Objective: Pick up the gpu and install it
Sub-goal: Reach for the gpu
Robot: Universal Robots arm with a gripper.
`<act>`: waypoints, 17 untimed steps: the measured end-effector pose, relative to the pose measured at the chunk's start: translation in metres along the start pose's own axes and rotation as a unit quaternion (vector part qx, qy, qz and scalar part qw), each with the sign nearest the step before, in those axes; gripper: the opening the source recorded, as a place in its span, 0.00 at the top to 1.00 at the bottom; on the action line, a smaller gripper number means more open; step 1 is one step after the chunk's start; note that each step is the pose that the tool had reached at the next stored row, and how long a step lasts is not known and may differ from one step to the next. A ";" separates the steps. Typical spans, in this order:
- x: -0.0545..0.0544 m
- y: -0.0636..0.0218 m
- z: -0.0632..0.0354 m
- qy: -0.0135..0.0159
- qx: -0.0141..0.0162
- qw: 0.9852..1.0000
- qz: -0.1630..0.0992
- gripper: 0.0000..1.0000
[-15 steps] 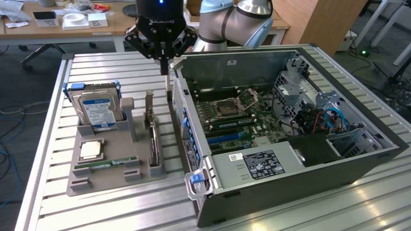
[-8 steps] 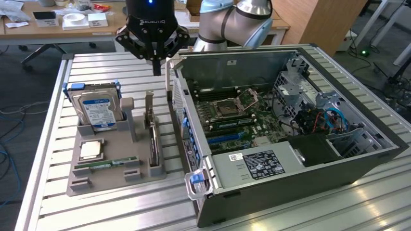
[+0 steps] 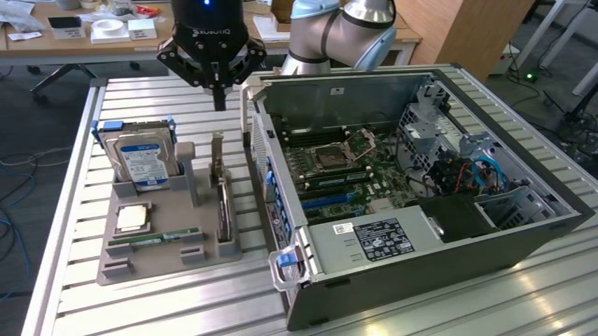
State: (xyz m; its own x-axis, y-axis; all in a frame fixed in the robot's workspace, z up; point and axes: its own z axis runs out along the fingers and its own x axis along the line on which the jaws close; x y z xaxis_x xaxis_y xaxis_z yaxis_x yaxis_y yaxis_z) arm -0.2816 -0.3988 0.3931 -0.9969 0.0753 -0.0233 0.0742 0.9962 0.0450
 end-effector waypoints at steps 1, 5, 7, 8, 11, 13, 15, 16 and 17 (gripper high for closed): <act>0.001 -0.0001 0.0000 0.000 0.000 1.000 0.000 0.89; 0.001 -0.0001 0.0000 0.000 0.000 1.000 0.000 0.89; 0.002 -0.0001 0.0000 0.000 0.000 1.000 0.000 0.89; 0.002 -0.0003 0.0000 0.000 0.000 1.000 0.000 0.89; 0.002 -0.0021 -0.0001 0.000 0.000 1.000 0.000 0.89; 0.002 -0.0039 -0.0002 0.000 0.000 1.000 0.000 0.89; 0.003 -0.0059 -0.0003 0.000 0.000 1.000 0.000 0.89; 0.003 -0.0069 -0.0004 0.000 0.000 1.000 0.000 0.89; 0.003 -0.0078 -0.0004 0.000 0.000 1.000 0.000 0.89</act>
State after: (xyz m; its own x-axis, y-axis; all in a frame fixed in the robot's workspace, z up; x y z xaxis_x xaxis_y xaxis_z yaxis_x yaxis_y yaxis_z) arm -0.2856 -0.4064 0.3930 -0.9969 0.0753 -0.0233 0.0742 0.9962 0.0451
